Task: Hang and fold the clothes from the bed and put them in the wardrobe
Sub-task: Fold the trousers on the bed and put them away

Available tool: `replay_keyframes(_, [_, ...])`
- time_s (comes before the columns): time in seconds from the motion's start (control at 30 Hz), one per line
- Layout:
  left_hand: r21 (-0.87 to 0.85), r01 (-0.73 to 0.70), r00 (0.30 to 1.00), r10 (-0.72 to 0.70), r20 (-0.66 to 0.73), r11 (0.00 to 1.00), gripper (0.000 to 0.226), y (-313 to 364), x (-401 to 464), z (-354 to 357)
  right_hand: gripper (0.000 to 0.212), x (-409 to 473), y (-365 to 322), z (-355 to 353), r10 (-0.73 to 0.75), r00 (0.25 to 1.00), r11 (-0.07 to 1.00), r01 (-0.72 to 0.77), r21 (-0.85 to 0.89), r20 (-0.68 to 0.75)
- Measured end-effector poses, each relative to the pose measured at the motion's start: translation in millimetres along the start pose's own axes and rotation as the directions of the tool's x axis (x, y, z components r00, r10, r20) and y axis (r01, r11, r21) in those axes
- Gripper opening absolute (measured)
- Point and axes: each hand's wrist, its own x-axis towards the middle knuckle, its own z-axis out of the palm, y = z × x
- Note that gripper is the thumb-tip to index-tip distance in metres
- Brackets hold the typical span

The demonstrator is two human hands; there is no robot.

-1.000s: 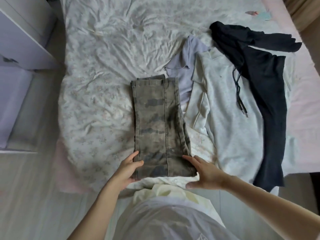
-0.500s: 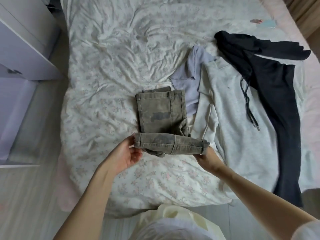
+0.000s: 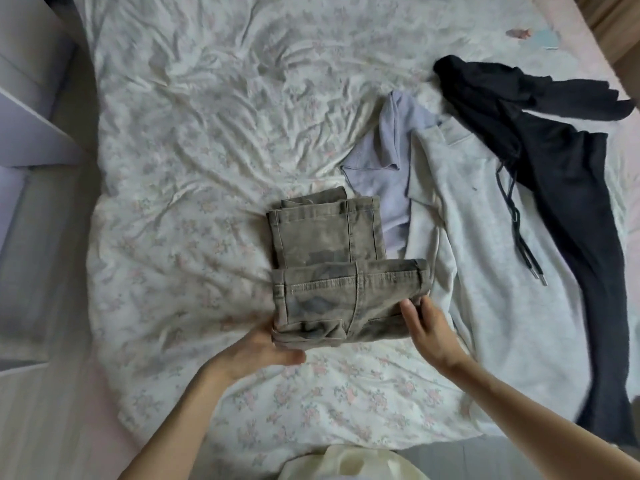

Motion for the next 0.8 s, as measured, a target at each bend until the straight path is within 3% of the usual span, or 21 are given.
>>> replay_keyframes(0.07, [0.259, 0.027, 0.991, 0.009, -0.137, 0.966, 0.038, -15.1, -0.1, 9.6, 0.032, -21.2, 18.4, 4.5, 0.016, 0.999, 0.999, -0.015, -0.048, 0.029])
replay_keyframes(0.13, [0.472, 0.068, 0.944, 0.096, -0.315, 0.879, 0.039, -23.4, -2.6, 13.4, 0.051, -37.2, 32.5, 8.5, 0.006, 0.997, 0.993, 0.003, -0.115, 0.077])
replay_keyframes(0.23, [0.653, 0.079, 0.949, 0.143, -0.28, 0.754, 0.054, -30.3, -8.6, 17.2, 0.057, -47.2, 39.7, 6.0, 0.02, 0.994, 0.985, -0.002, -0.174, 0.104])
replay_keyframes(0.3, [0.674, 0.076, 0.945, 0.163, -0.284, 0.735, 0.047, -29.1, -5.6, 17.3, 0.057, -43.0, 34.4, 1.3, 0.003, 0.994, 0.986, 0.014, -0.166, 0.105])
replay_keyframes(0.37, [0.593, -0.02, 0.903, 0.269, -0.335, 0.805, 0.033, -24.1, 4.4, 11.7, 0.046, -26.1, 21.9, -2.8, -0.007, 0.998, 0.991, 0.016, -0.136, 0.07])
replay_keyframes(0.43, [0.414, -0.089, 0.855, 0.283, -0.435, 0.906, 0.017, -11.1, 17.7, 2.8, 0.03, 0.8, 0.6, -9.7, 0.036, 0.996, 0.999, -0.034, -0.027, 0.079])
replay_keyframes(0.5, [0.241, -0.165, 0.795, 0.274, -0.541, 0.956, 0.008, 4.1, 33.4, -7.4, 0.025, 28.7, -20.5, -16.8, 0.073, 0.968, 0.983, -0.11, 0.148, 0.24])
replay_keyframes(0.6, [0.051, -0.238, 0.735, 0.214, -0.643, 0.97, 0.011, 24.2, 51.0, -18.8, 0.03, 66.8, -34.6, -22.4, 0.129, 0.858, 0.867, -0.34, 0.363, 0.497])
replay_keyframes(0.63, [-0.031, -0.237, 0.728, 0.156, -0.667, 0.971, 0.013, 27.2, 56.8, -24.1, 0.033, 77.3, -37.9, -22.8, 0.122, 0.82, 0.84, -0.385, 0.382, 0.559])
replay_keyframes(0.73, [-0.24, -0.174, 0.739, -0.035, -0.673, 0.955, 0.017, 24.1, 72.1, -44.3, 0.077, 97.6, -38.4, -20.0, 0.055, 0.733, 0.882, -0.354, 0.312, 0.678])
replay_keyframes(0.8, [-0.388, -0.165, 0.743, -0.145, -0.654, 0.907, 0.039, 21.8, 74.7, -53.6, 0.081, 97.9, -43.3, -17.3, 0.016, 0.701, 0.941, -0.252, 0.227, 0.713])
